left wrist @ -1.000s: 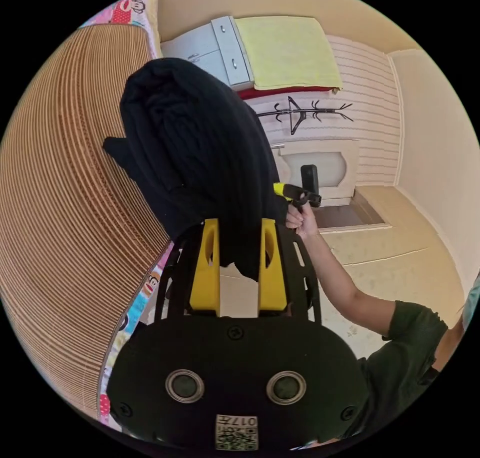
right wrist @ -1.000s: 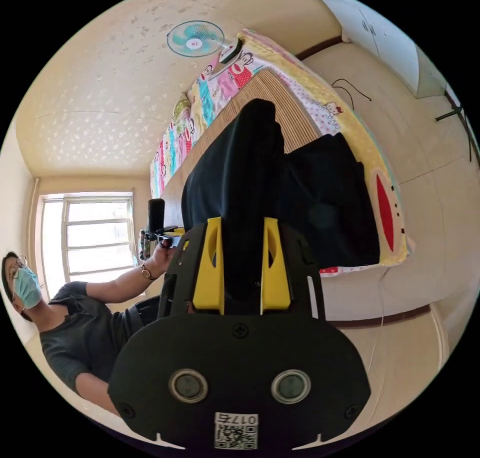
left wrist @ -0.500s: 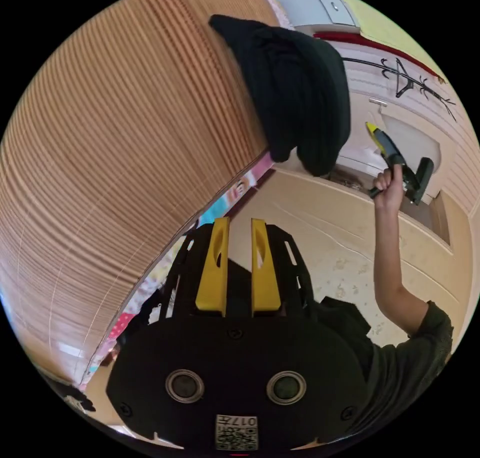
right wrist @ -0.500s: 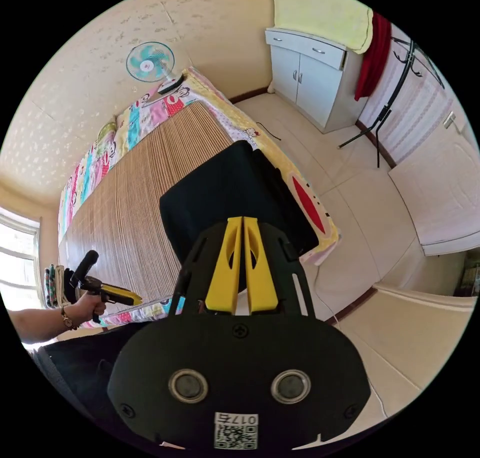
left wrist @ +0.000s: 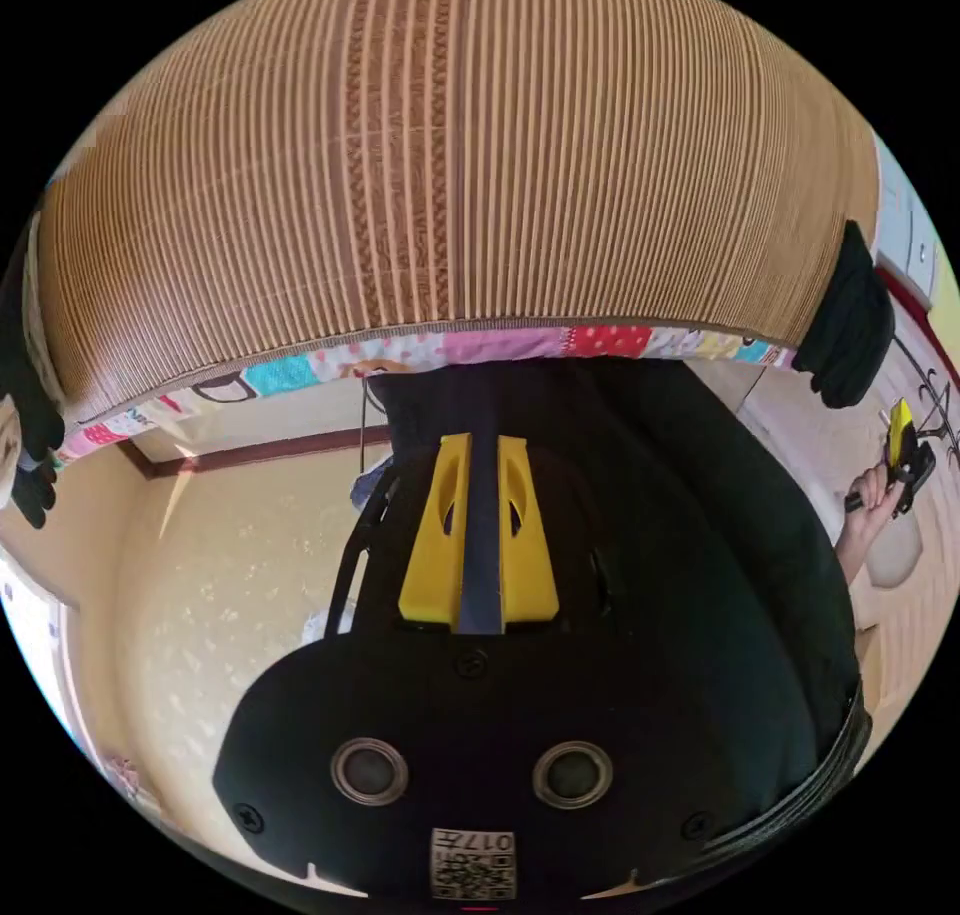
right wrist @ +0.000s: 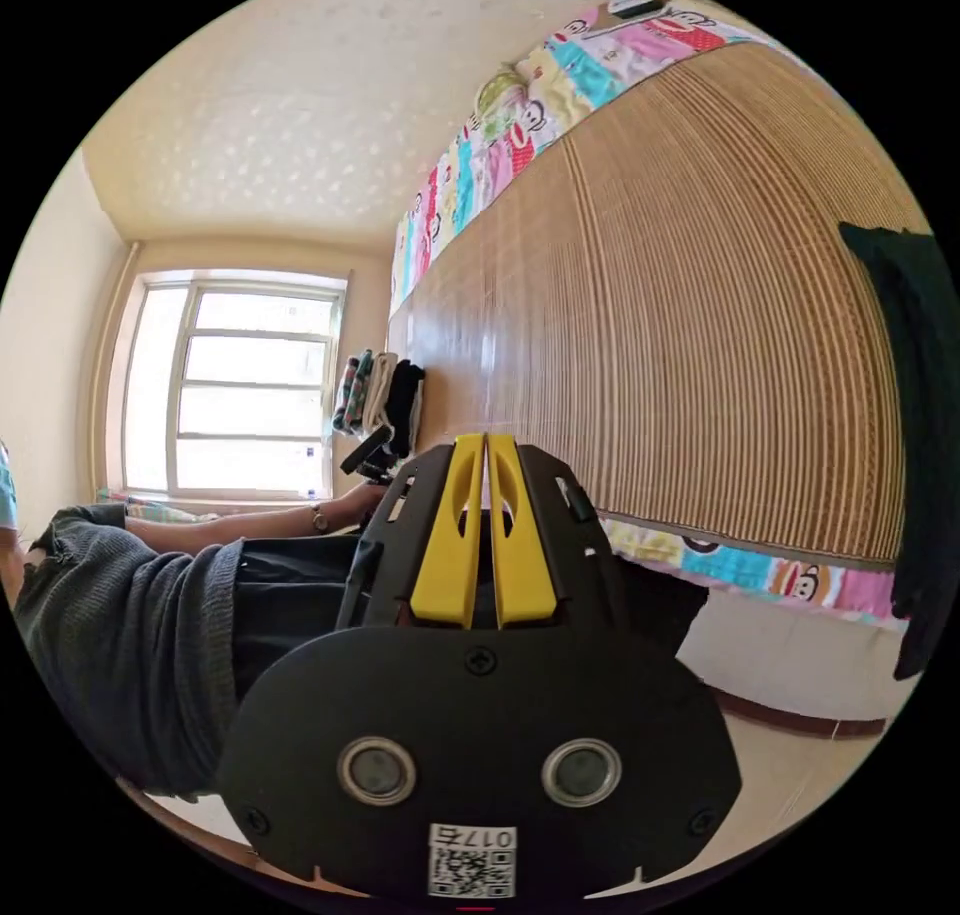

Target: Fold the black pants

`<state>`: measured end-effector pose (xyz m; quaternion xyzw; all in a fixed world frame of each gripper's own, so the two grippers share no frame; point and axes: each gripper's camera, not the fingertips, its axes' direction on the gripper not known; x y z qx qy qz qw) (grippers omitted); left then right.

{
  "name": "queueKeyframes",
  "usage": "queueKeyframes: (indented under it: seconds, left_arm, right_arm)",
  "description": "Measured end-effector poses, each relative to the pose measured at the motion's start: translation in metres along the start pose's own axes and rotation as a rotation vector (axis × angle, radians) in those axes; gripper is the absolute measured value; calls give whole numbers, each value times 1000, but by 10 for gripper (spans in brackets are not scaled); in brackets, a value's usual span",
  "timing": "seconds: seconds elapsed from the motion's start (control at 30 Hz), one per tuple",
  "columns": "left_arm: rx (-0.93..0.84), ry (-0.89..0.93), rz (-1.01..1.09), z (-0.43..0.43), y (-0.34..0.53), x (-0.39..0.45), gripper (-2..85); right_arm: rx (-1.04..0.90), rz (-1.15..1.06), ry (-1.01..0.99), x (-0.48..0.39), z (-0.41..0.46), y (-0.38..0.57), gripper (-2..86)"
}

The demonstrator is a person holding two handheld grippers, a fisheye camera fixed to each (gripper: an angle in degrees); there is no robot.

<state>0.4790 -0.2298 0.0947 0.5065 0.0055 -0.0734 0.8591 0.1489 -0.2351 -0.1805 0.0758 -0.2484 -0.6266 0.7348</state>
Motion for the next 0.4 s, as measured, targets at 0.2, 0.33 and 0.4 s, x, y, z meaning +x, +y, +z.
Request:
queueKeyframes:
  seconds: [0.2,0.33,0.4]
  left_arm:
    - [400,-56,16,-73,79,-56,50]
    - [769,-163,-51,-164,145,-105,61]
    - [1012,-193,-92,-229,189,-141,74]
  right_arm:
    - [-85,-39,-54,-54,135,-30,4]
    - [-78,-22,-82,-82,224,-31,4]
    - [-91,-27,-94,-92,264,-29,4]
